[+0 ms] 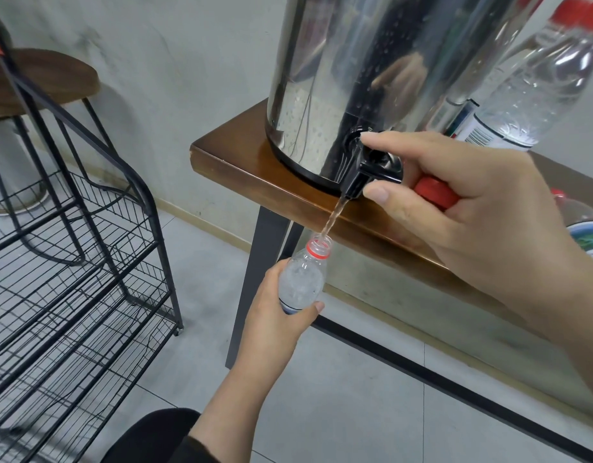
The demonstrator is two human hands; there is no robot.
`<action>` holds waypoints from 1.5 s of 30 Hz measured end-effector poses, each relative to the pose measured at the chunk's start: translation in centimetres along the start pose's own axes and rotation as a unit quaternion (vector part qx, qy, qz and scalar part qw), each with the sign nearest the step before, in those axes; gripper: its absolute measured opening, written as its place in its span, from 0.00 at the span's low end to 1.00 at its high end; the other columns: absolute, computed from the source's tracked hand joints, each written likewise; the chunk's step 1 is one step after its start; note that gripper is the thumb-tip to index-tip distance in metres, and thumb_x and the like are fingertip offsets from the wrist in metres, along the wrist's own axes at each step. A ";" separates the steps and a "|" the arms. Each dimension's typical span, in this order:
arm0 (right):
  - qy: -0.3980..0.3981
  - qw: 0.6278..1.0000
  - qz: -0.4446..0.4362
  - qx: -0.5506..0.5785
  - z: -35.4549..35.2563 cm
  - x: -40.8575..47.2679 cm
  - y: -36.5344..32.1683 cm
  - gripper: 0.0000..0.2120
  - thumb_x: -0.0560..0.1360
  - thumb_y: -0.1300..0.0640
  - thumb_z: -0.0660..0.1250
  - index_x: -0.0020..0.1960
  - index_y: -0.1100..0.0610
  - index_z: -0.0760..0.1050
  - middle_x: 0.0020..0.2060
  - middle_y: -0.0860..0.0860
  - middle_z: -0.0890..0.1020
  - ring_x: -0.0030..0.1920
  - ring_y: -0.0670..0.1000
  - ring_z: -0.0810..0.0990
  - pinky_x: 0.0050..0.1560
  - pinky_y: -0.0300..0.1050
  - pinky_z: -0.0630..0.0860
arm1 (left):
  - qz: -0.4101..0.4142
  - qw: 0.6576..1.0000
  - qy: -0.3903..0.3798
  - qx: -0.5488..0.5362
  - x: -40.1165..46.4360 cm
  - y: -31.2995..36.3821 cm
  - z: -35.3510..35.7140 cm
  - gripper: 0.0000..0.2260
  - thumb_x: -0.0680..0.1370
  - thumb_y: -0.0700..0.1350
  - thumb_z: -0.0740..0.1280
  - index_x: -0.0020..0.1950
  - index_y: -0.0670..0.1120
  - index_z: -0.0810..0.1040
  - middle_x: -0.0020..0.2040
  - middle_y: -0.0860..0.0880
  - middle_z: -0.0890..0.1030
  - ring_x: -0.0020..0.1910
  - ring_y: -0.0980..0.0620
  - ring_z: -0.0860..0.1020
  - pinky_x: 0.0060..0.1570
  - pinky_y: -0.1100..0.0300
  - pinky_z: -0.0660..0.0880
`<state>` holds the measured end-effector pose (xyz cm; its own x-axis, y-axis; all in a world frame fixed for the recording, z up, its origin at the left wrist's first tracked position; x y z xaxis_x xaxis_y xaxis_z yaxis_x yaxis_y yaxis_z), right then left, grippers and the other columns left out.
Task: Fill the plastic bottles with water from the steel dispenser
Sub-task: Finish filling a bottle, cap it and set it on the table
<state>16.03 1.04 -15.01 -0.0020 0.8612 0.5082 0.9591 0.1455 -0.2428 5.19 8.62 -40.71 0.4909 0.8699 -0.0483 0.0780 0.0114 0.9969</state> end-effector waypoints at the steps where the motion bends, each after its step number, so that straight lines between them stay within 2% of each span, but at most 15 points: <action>1: 0.001 1.000 -0.001 -0.003 0.0 0.0 -0.1 0.19 0.80 0.45 0.68 0.69 0.49 0.77 0.35 0.48 0.74 0.38 0.46 0.73 0.46 0.28 0.65 | -0.001 1.000 0.000 -0.002 0.0 0.0 0.0 0.32 0.72 0.50 0.80 0.70 0.64 0.68 0.63 0.60 0.76 0.62 0.49 0.77 0.55 0.47 0.83; 6: 0.010 1.000 -0.005 -0.028 -0.1 0.4 -0.7 0.18 0.78 0.46 0.71 0.65 0.51 0.80 0.34 0.49 0.74 0.38 0.47 0.73 0.44 0.27 0.65 | -0.001 1.000 0.002 0.001 0.1 0.0 0.0 0.32 0.72 0.50 0.80 0.70 0.64 0.68 0.63 0.61 0.76 0.63 0.51 0.77 0.57 0.46 0.82; 11: 0.021 0.998 -0.004 -0.051 0.0 0.8 -0.9 0.15 0.79 0.46 0.71 0.61 0.51 0.81 0.34 0.49 0.75 0.38 0.52 0.73 0.42 0.30 0.67 | -0.003 1.000 0.000 0.002 0.0 0.0 0.1 0.33 0.72 0.49 0.80 0.71 0.62 0.68 0.64 0.60 0.76 0.64 0.50 0.76 0.56 0.46 0.83; 18: 0.017 0.997 0.012 -0.072 0.0 0.9 -1.3 0.17 0.77 0.41 0.70 0.61 0.50 0.79 0.32 0.46 0.74 0.35 0.51 0.73 0.39 0.36 0.69 | -0.007 1.000 0.004 -0.002 0.1 -0.2 0.1 0.32 0.71 0.50 0.80 0.70 0.63 0.68 0.62 0.59 0.77 0.62 0.48 0.77 0.55 0.47 0.83; 23: 0.012 0.997 0.021 -0.073 0.0 0.9 -1.5 0.15 0.78 0.43 0.69 0.60 0.50 0.79 0.33 0.36 0.70 0.34 0.43 0.74 0.39 0.30 0.67 | -0.010 1.000 0.005 -0.010 0.2 -0.3 0.2 0.32 0.72 0.49 0.80 0.70 0.64 0.68 0.61 0.59 0.77 0.60 0.48 0.78 0.53 0.49 0.83; 30: 0.009 0.997 0.030 -0.072 0.1 0.9 -1.7 0.13 0.78 0.44 0.68 0.59 0.50 0.78 0.32 0.35 0.69 0.34 0.40 0.74 0.39 0.27 0.67 | -0.007 1.000 0.005 -0.012 0.2 -0.5 0.2 0.31 0.72 0.50 0.80 0.69 0.65 0.68 0.60 0.59 0.78 0.59 0.47 0.79 0.51 0.51 0.83; 33: 0.009 0.997 0.034 -0.070 0.1 0.9 -1.7 0.11 0.78 0.46 0.69 0.58 0.49 0.78 0.32 0.33 0.68 0.34 0.38 0.75 0.39 0.25 0.66 | -0.007 1.000 0.001 -0.013 0.2 -0.5 0.2 0.32 0.72 0.50 0.80 0.69 0.65 0.68 0.61 0.59 0.78 0.59 0.44 0.79 0.52 0.50 0.82; 45: 0.010 0.996 0.044 -0.071 0.1 0.8 -1.8 0.11 0.78 0.46 0.69 0.59 0.48 0.78 0.33 0.32 0.68 0.34 0.38 0.74 0.39 0.27 0.67 | -0.016 1.000 -0.002 -0.023 0.1 -0.5 0.2 0.31 0.71 0.51 0.79 0.67 0.68 0.68 0.60 0.58 0.79 0.58 0.41 0.80 0.53 0.45 0.82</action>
<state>14.25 1.56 -14.27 0.0878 0.8574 0.5071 0.9856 -0.0009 -0.1691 5.41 8.60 -41.24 0.4921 0.8668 -0.0803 0.0537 0.0619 0.9966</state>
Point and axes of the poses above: each hand's wrist, its own x-axis towards the middle knuckle, its own z-axis out of the palm, y = z × x, the point moved 3 cm from there along x, towards the middle knuckle
